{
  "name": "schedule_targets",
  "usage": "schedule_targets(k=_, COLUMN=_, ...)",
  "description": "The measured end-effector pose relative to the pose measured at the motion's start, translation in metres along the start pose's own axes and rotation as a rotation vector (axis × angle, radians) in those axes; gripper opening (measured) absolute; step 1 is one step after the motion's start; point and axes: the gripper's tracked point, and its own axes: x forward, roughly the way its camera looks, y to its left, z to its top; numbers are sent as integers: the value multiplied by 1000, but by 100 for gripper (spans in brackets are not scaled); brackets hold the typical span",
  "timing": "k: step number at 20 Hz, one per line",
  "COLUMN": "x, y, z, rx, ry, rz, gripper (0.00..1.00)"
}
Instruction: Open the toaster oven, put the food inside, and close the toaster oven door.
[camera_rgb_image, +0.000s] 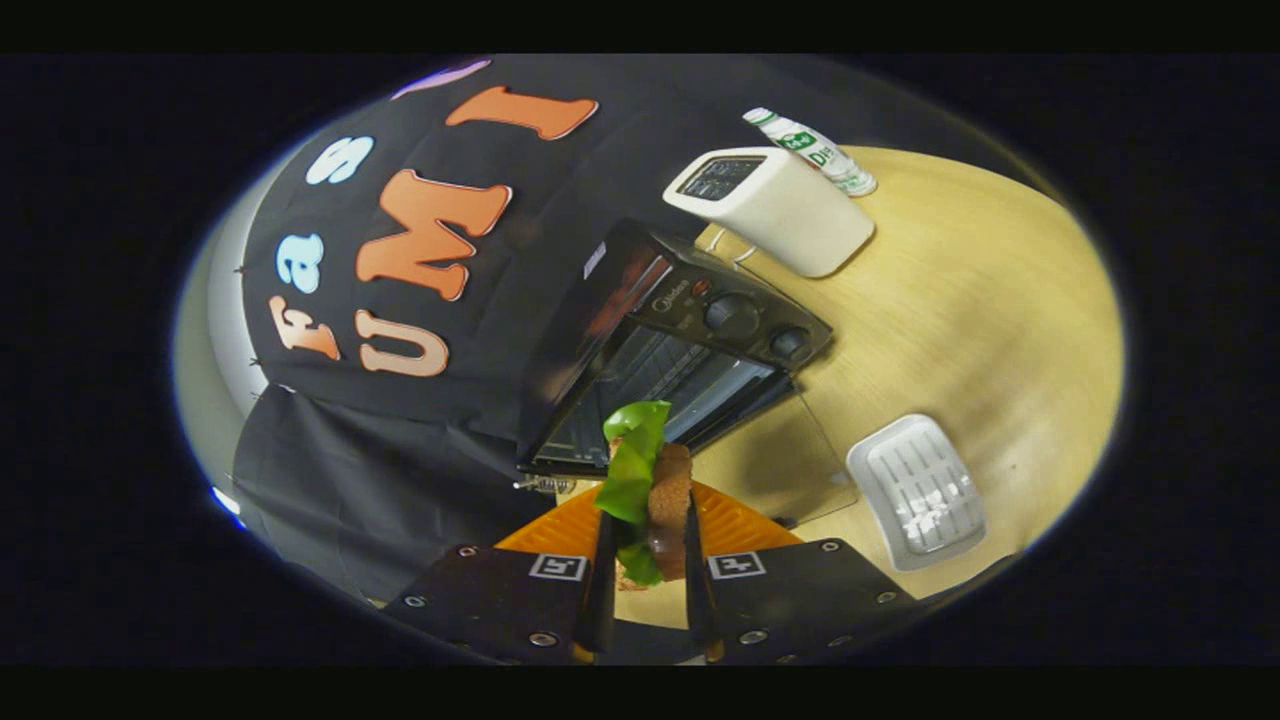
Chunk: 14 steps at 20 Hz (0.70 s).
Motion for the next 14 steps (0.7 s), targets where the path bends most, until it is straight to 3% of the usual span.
schedule_targets(k=6, x=51, y=5, z=-12, rx=137, ry=-118, rz=12, gripper=30)
schedule_targets(k=14, x=116, y=4, z=15, rx=336, ry=-343, rz=-7, gripper=30)
